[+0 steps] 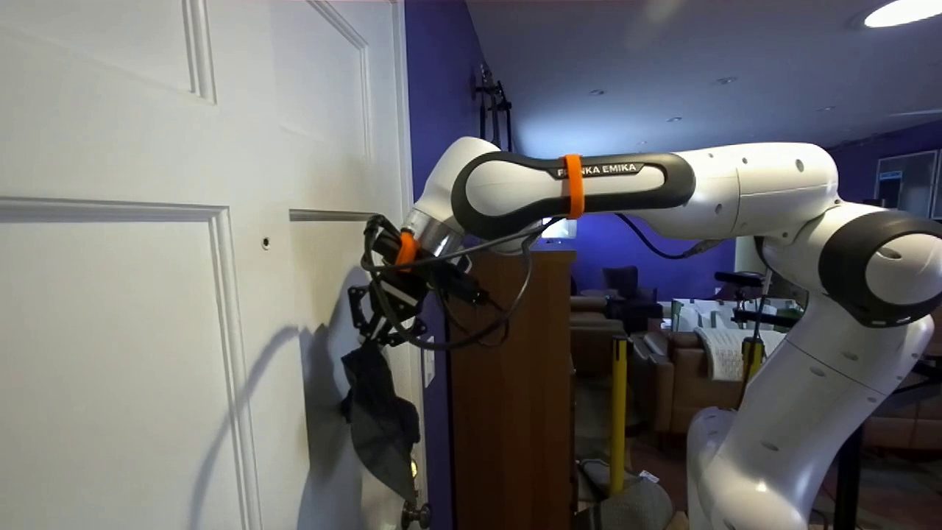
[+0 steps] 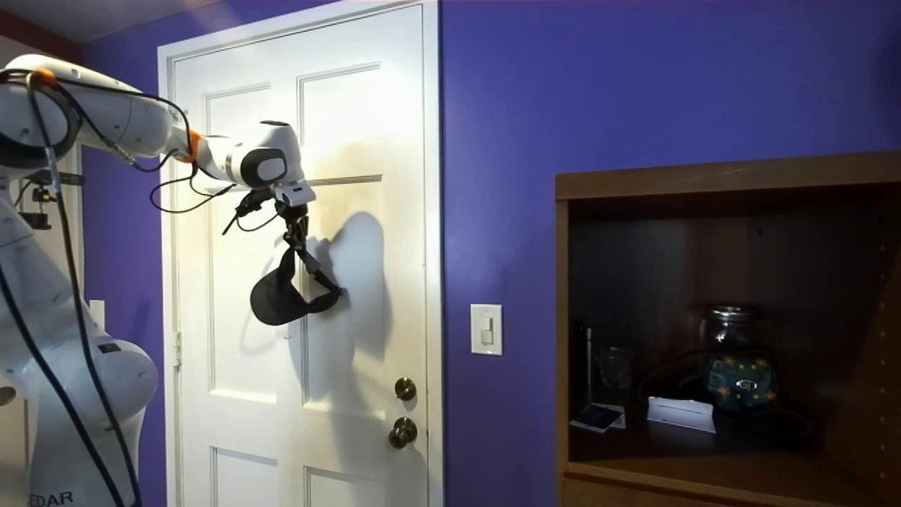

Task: Pick up the black tennis hat and hang it on the hanger on the door

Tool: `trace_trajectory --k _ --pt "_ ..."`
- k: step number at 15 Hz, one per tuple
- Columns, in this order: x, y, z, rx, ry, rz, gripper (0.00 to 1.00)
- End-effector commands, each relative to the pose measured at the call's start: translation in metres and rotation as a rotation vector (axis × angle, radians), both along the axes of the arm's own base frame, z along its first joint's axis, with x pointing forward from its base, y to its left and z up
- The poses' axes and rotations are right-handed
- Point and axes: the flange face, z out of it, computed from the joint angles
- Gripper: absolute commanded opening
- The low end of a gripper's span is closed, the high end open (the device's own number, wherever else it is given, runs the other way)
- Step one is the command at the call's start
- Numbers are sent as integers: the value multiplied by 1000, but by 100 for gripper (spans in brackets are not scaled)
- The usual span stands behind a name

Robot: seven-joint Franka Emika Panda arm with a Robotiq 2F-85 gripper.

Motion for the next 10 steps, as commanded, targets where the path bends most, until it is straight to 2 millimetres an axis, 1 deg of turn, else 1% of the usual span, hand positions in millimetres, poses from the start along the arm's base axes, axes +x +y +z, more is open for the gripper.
trace_trajectory --k 1,6,10 --pt "-7 38 -14 34 -25 -28 1" --pt "-12 74 -42 81 -76 -94 1" --pt "-10 93 -64 116 -105 -104 1"
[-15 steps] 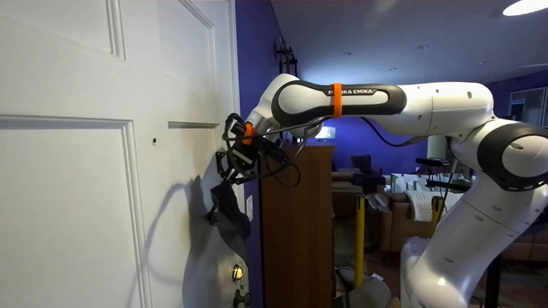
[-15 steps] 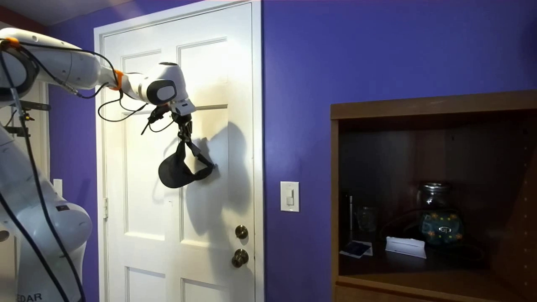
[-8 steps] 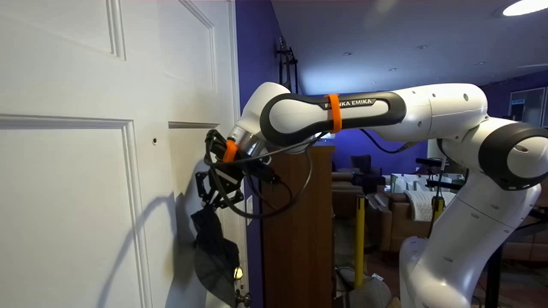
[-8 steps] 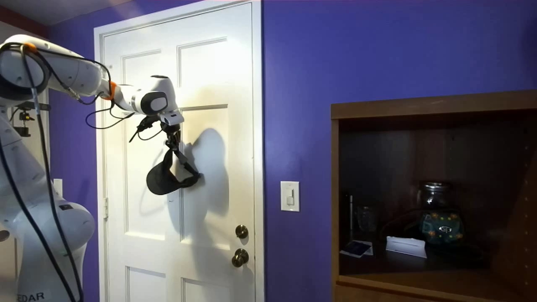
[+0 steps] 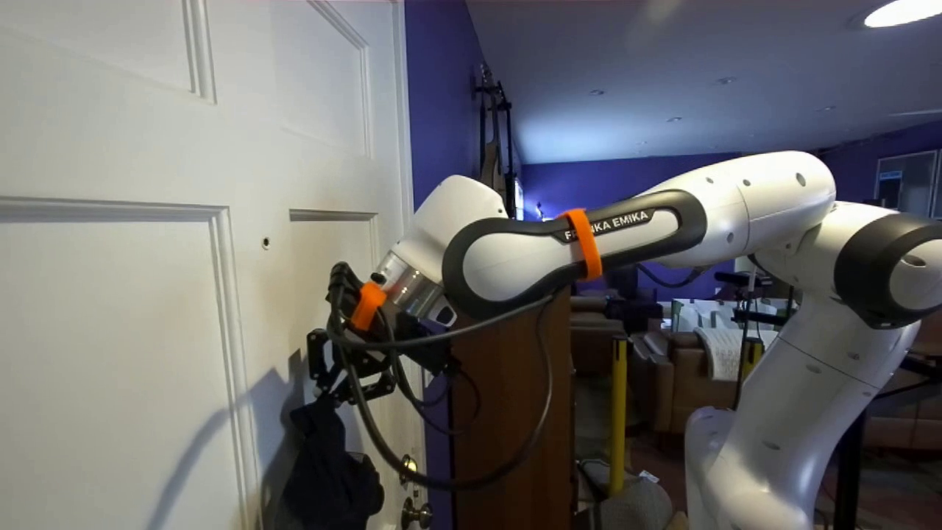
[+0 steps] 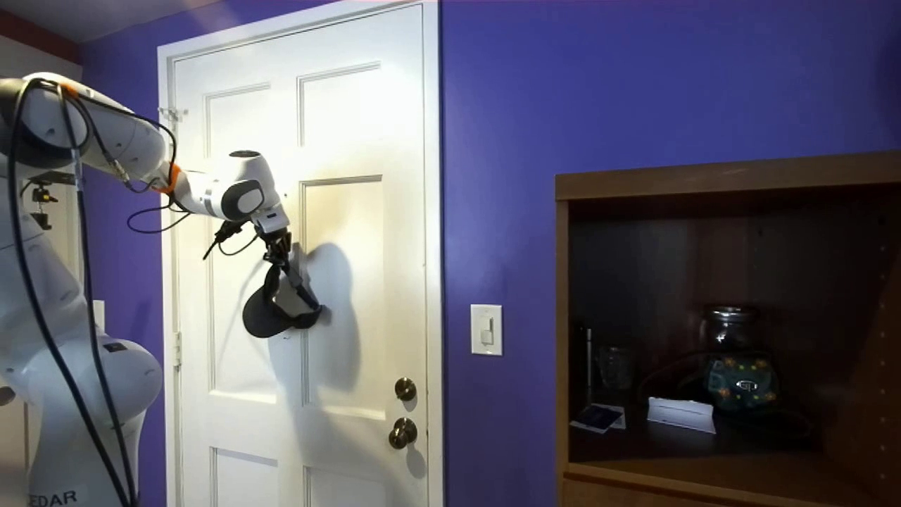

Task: Pick up the black tennis hat and hang it on the hanger on the door

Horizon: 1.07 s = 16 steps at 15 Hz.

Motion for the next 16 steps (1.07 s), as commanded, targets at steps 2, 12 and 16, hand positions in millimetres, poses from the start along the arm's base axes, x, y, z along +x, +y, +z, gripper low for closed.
trace_trajectory --k 2,12,16 --pt "1 17 -20 62 -37 -34 1" --pt "6 21 -32 52 -35 -13 1" --pt "5 39 -43 51 4 26 1"
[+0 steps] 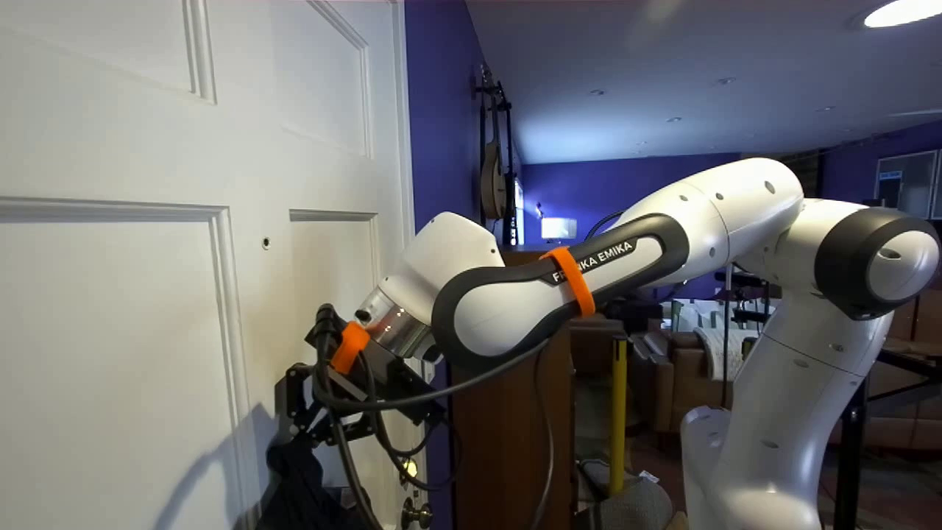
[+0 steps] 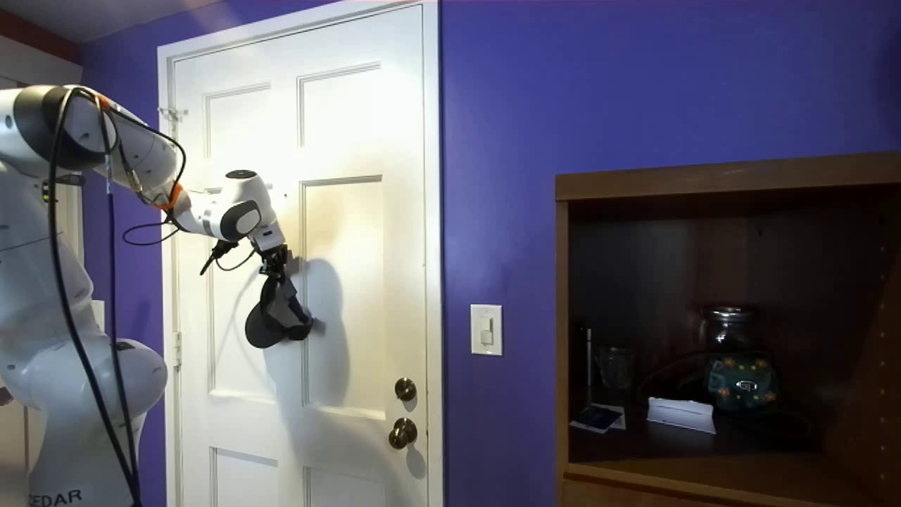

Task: Pick up the black tennis hat and hang it on the hanger on the door

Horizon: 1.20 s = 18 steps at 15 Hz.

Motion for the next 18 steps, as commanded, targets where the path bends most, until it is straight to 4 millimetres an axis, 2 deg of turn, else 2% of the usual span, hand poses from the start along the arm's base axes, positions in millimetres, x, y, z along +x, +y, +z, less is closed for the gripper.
trace_trajectory --k 1,4,9,13,18 --pt "-2 17 -8 5 33 27 1" --pt "-9 29 -24 -17 63 26 1" --pt "-9 34 -48 -63 44 8 1" --pt "-2 36 -53 -121 -22 28 1" --pt "6 49 -66 -118 -32 83 1"
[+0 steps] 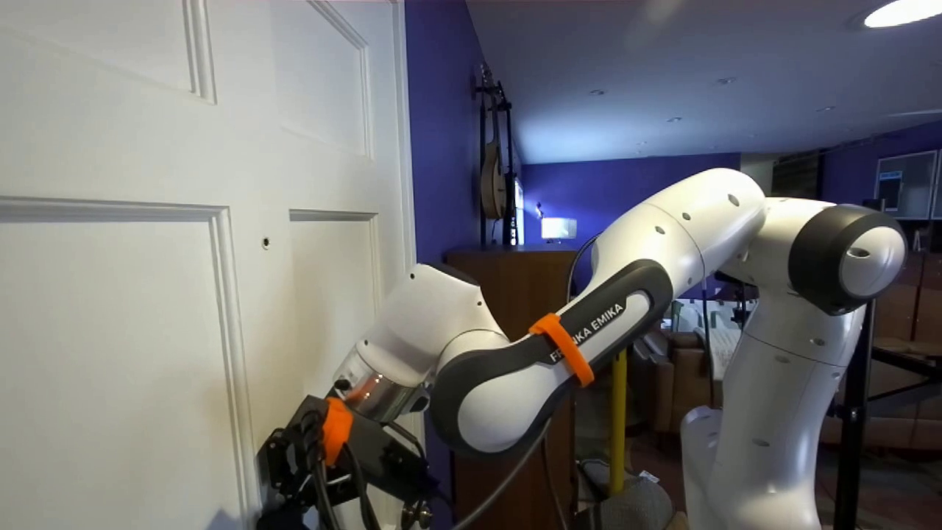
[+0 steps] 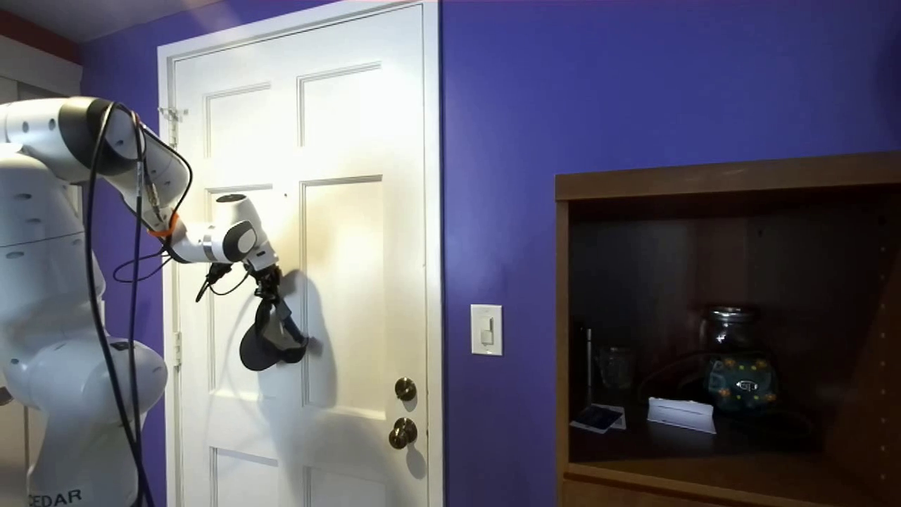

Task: Pick up the black tennis hat and hang it on the hanger on the door

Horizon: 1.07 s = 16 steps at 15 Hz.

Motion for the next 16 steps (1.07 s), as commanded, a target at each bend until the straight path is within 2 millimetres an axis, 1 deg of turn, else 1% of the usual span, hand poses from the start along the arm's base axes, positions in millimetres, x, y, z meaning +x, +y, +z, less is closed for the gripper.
trace_trajectory --k 1,13,14,15,16 --pt "7 13 -9 14 -18 34 1" --pt "12 24 -31 14 16 48 1" --pt "13 25 -32 14 17 52 29" --pt "13 26 -33 13 21 54 29" --pt "14 26 -35 14 22 56 34"
